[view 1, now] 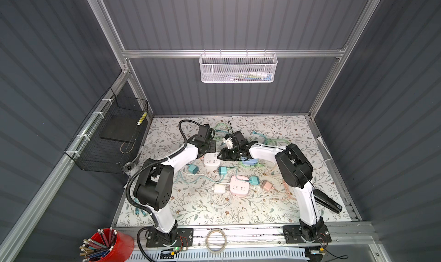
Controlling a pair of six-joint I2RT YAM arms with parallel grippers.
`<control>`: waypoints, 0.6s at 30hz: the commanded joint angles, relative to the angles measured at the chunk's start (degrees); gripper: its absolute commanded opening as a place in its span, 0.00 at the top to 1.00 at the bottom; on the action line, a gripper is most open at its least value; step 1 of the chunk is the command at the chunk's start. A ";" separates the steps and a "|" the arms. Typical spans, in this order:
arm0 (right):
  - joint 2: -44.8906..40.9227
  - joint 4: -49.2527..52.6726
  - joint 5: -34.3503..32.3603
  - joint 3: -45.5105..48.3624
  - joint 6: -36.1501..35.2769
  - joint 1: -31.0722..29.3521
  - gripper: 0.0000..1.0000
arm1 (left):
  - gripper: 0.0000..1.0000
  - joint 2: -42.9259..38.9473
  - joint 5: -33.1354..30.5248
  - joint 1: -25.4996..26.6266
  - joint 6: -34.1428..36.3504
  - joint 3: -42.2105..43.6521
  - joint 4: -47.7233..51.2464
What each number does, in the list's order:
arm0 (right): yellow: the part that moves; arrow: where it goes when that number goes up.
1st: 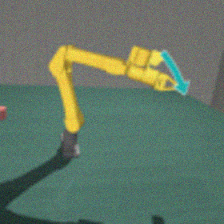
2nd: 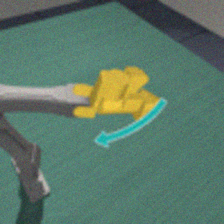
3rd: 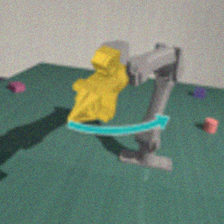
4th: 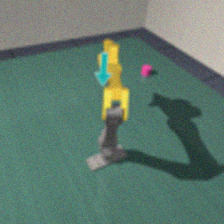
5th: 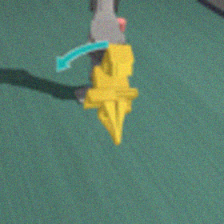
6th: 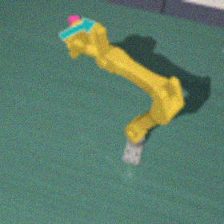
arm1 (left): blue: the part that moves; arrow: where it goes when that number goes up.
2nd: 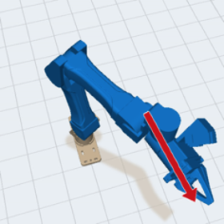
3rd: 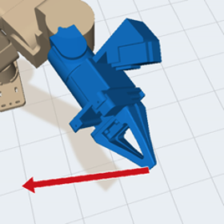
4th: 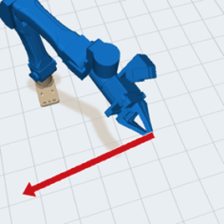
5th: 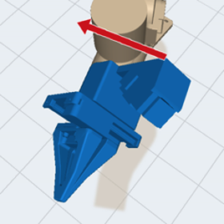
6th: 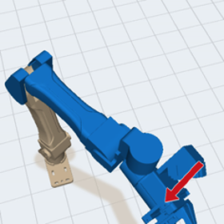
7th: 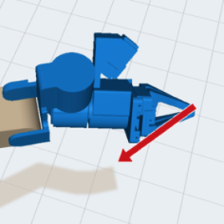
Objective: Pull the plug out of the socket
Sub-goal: 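Pull the pink charger out with the left gripper while the right gripper holds the strip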
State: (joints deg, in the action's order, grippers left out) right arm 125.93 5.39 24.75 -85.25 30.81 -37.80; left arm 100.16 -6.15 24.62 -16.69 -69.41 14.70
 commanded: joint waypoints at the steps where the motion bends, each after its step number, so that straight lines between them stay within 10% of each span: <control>1: -0.27 4.80 -0.81 1.93 -1.17 -0.26 0.56 | 0.94 -1.33 3.85 -1.47 -0.18 0.75 -2.50; 18: -1.30 4.68 -0.58 2.20 -1.59 -0.20 0.52 | 0.94 -1.75 14.34 -9.05 -2.79 5.62 -8.33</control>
State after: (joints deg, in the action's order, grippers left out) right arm 125.23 6.07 25.15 -84.53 30.37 -37.82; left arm 100.14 4.78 16.60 -18.46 -64.82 8.71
